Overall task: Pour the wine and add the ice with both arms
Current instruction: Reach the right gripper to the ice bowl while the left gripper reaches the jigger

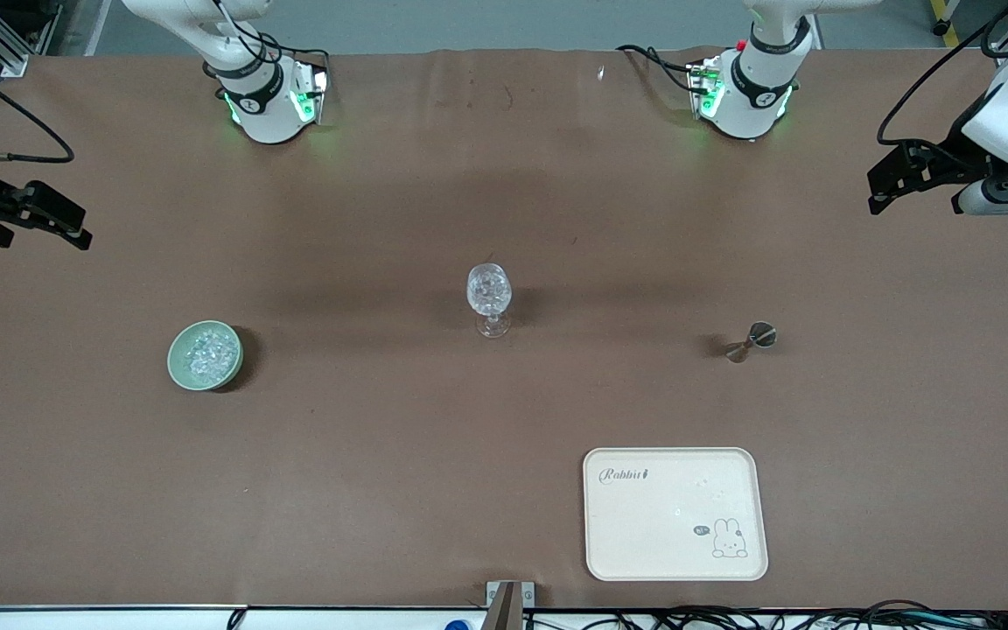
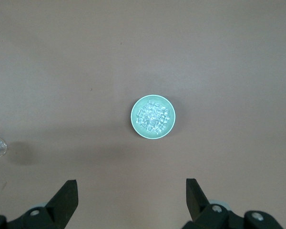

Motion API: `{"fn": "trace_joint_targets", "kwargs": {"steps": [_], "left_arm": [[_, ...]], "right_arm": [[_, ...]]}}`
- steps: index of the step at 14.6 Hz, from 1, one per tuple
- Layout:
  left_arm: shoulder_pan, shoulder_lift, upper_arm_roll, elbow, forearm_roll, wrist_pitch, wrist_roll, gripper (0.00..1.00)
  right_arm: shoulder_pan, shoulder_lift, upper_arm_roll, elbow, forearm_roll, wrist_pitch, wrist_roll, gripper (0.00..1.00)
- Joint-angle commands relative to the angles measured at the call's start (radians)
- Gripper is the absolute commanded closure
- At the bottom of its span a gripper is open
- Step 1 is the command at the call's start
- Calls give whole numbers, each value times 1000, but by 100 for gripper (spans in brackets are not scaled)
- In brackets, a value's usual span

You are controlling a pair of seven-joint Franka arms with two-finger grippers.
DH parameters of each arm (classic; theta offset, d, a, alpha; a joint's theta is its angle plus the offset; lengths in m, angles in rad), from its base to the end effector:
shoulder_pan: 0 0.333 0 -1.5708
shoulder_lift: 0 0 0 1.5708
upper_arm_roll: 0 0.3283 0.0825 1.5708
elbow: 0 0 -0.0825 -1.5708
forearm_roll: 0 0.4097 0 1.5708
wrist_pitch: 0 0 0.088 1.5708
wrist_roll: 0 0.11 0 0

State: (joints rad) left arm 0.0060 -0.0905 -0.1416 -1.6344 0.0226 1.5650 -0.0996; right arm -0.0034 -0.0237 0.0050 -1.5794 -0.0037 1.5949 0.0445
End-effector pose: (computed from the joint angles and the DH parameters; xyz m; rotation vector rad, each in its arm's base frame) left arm 0.5452 -0.0757 0.6523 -3.1081 0.0547 -0.0376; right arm 0.5753 0.0006 0.6454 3.1374 -0.0673 0.0616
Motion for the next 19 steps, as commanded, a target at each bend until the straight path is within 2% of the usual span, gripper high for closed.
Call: {"fn": "trace_joint_targets", "kwargs": {"steps": [1,5,6,10,12,15,19], "left_arm": [[8,11,-1,22,-16,-11,6,0],[15,55,5,92,-1,-13,17,0],[22,87,28,117,-1,-13,29,0],[31,176,46,139,-6,-13,47,0],[74,202,47,136,-18,-13,31,0],[94,270,47,134,-26,-5,-14,0],[127,354,47,119,-105,47,-208,0]], "right_arm": [[-6,-16,4,-13,2,-3,-12,0],[-7,-16,4,-11,4,-3,-12,0],[-4,-15,4,-11,4,-4,-15,0],[-1,-12,7,1,7,2,-5,0],[0,4,6,2,16,8,-8,0],[-7,73,6,22,8,2,-23,0],[-9,125,4,-4,7,71,-44,3]]}}
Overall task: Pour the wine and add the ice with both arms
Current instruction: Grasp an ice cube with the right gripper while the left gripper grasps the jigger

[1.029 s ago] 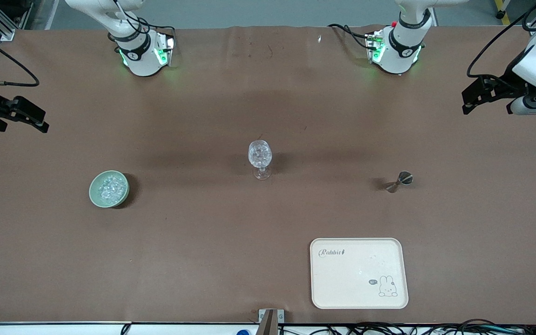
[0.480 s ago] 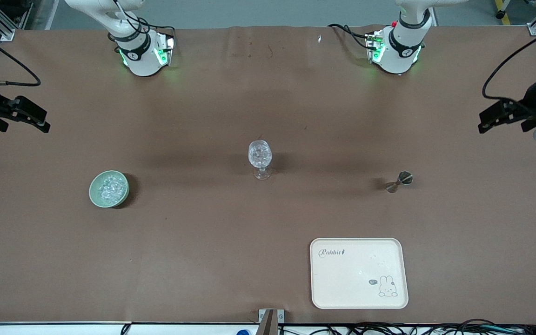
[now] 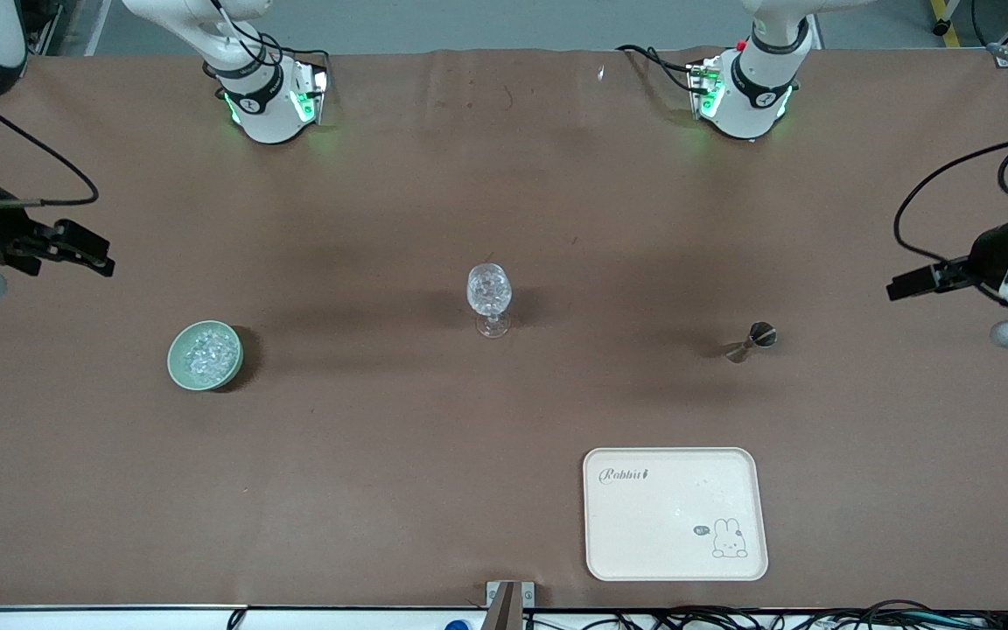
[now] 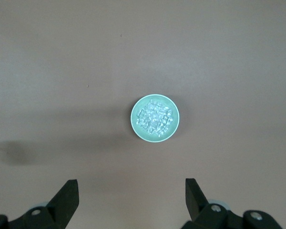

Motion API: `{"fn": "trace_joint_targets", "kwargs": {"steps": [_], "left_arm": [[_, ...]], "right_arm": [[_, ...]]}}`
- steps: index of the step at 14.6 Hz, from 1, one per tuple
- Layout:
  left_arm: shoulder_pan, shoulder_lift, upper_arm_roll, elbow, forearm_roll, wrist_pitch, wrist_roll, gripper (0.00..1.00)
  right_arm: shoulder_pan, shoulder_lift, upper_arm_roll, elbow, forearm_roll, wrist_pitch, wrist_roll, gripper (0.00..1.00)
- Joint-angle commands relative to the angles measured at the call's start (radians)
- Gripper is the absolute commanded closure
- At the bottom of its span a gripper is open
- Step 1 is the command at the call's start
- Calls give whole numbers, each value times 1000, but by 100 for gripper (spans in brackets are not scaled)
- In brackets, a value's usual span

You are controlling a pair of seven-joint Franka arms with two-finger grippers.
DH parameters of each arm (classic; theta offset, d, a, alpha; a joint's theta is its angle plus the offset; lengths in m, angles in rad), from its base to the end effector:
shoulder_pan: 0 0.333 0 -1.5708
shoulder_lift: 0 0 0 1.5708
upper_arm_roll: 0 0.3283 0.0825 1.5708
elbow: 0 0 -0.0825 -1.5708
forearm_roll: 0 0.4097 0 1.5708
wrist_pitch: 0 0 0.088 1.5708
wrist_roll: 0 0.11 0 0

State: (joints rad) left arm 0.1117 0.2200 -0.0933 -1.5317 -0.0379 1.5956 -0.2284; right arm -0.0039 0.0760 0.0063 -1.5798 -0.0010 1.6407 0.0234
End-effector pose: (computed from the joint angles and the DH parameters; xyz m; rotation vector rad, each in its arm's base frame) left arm 0.6396 0.0129 0.5212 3.0657 0.3873 -0.2484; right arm 0.6087 0.0012 0.5902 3.1406 -0.0329 -0.0237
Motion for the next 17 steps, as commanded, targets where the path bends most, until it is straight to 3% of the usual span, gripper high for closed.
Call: {"fn": "trace_joint_targets", "kwargs": {"steps": [1,5,10,13,17], "left_arm": [[26,58,-2,5,-81,29,-126,0],[45,143,-2,-2,-206,37,-330,0],[124,266,-2,-8,-379,37,-351,0],[126,318,-2,-21,-430,38,-364,0],[183,393,-2,-30,-525,52,-376,1]], "right_arm": [[-14,37,3,-20,4,53,-46,6],[-40,53,1,-214,4,293,-51,7],[-62,125,1,-442,4,600,-45,12],[-68,209,1,-488,6,726,-45,15],[-68,272,1,-499,6,755,-37,25]]}}
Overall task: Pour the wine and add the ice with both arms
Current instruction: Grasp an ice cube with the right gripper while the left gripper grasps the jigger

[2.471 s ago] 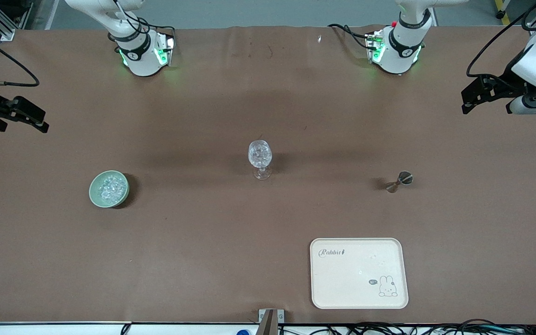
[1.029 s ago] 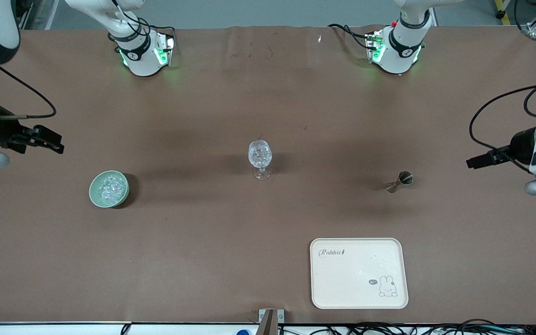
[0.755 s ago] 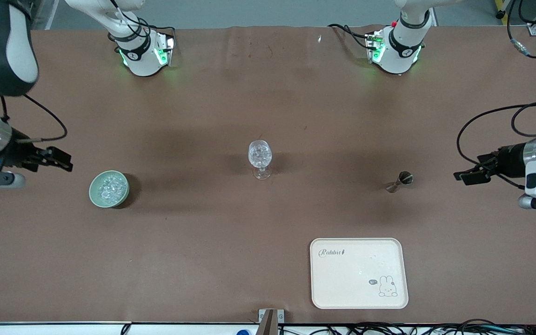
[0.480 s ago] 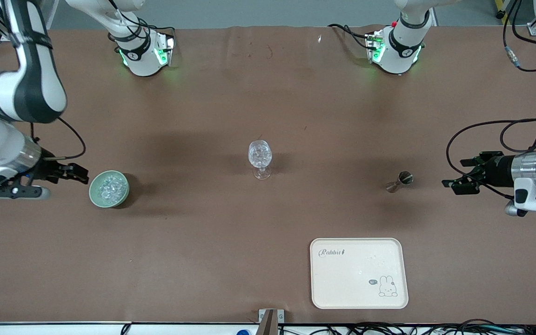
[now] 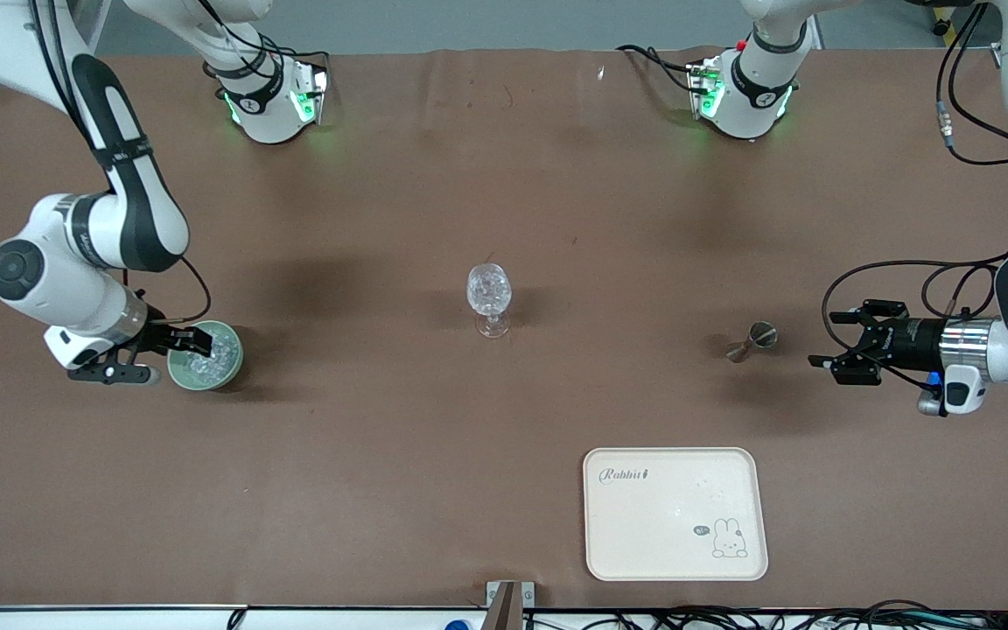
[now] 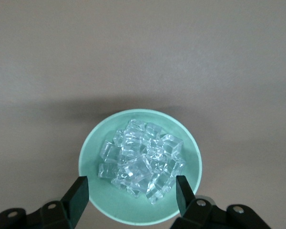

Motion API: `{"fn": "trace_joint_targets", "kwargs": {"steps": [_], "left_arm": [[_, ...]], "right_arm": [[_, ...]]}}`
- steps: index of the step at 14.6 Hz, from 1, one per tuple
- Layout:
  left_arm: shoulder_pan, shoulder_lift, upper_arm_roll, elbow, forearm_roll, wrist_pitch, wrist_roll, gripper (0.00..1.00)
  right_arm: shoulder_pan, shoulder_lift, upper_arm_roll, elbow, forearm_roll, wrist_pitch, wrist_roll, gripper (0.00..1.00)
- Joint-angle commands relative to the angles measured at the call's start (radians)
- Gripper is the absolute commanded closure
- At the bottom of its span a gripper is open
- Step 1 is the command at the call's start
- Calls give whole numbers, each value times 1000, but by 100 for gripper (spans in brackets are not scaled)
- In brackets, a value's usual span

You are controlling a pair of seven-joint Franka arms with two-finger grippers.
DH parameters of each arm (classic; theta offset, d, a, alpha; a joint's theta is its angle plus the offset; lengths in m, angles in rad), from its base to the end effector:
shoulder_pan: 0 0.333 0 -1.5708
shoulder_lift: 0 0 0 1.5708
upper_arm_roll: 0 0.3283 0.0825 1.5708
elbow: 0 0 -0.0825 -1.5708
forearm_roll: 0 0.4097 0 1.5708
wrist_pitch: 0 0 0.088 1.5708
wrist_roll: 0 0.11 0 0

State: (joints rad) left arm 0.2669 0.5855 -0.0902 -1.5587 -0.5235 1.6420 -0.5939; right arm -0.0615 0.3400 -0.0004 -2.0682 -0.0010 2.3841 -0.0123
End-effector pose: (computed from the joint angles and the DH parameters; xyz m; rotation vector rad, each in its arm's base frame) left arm 0.6689 0.0746 0.2848 2.3006 1.1805 -0.8039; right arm 0.6070 -0.0376 0.2538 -3.1403 0.0767 0.0379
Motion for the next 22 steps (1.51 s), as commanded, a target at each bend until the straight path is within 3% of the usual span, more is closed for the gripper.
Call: {"fn": "trace_joint_targets", "kwargs": {"steps": [1,10,13,17,22], "left_arm": [[28,40,-5,-4,-59,9,-12,2],[61,183,-5,-4,-213,16,-69,11],[74,211,-5,-6,-256,15,-82,14],[72,226,-5,-35,-289,12,-86,17],[61,243,-9,-53,-314,12,-75,21]], "right_arm": [[-11,26,8,-10,6,27,5,27],[-15,79,7,-10,6,95,8,41],[-14,80,7,-10,6,95,34,58],[-11,76,7,-3,6,87,74,87],[-7,-22,8,14,6,-12,89,94]]}}
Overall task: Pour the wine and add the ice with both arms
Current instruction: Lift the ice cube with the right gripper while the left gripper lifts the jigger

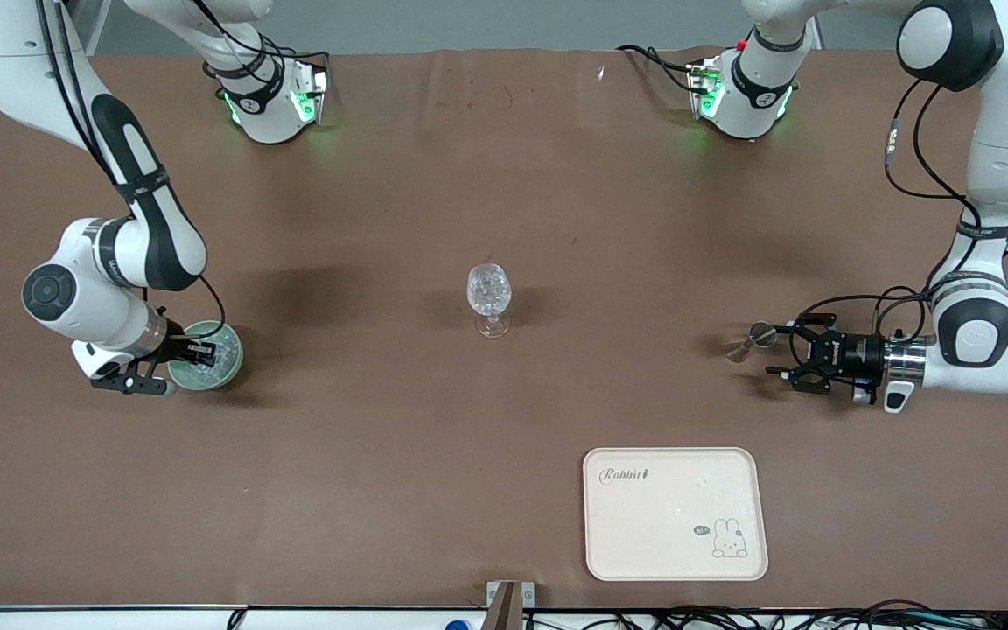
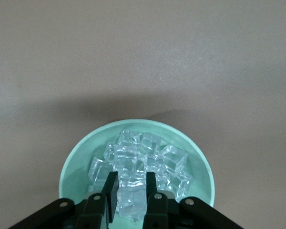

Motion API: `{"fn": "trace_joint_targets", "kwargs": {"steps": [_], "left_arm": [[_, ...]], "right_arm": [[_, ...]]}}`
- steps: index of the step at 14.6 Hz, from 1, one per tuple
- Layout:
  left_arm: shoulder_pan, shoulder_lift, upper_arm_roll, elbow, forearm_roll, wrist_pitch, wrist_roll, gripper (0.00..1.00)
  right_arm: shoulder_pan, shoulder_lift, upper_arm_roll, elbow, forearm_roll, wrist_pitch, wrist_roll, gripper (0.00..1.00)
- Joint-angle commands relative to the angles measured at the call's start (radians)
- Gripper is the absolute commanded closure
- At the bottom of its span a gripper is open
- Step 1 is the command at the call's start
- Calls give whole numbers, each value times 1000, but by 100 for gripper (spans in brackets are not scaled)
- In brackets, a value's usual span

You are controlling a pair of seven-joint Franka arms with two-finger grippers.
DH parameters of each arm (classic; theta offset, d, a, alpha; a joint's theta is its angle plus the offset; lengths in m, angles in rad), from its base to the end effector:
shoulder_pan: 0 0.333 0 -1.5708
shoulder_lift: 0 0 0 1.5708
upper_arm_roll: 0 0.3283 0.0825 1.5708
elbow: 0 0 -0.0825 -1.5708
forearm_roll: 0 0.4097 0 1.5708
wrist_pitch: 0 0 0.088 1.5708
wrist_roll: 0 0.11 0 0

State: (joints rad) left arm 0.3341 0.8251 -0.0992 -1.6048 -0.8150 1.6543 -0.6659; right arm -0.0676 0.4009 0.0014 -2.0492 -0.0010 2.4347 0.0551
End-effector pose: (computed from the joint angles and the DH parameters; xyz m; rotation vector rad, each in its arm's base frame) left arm 0.6389 0.0816 0.1271 1.7796 1.3897 -1.1155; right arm 0.6138 -0.0407 0.2288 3.1358 -0.1894 -0.0242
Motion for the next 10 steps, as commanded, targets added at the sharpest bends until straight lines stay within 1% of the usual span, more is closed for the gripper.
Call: {"fn": "trace_joint_targets", "kwargs": {"steps": [1,3,7,10], "left_arm": [[-7,5,-4,-9,-23,-2,5,22],[-7,11,-7,-15,-23,-4,32,25],[-9,22,-8,-15,-24,-4,61,28],[-13,22,-13,-15,-38,-4,75,30]], "right_arm": [[2,-118,6,18,6,-125,22,94],[5,-171,11,101,-1,-256,20,94],[17,-252,14,312,-4,-566,14,94],[19,-324,17,411,-2,-750,9,93]]}}
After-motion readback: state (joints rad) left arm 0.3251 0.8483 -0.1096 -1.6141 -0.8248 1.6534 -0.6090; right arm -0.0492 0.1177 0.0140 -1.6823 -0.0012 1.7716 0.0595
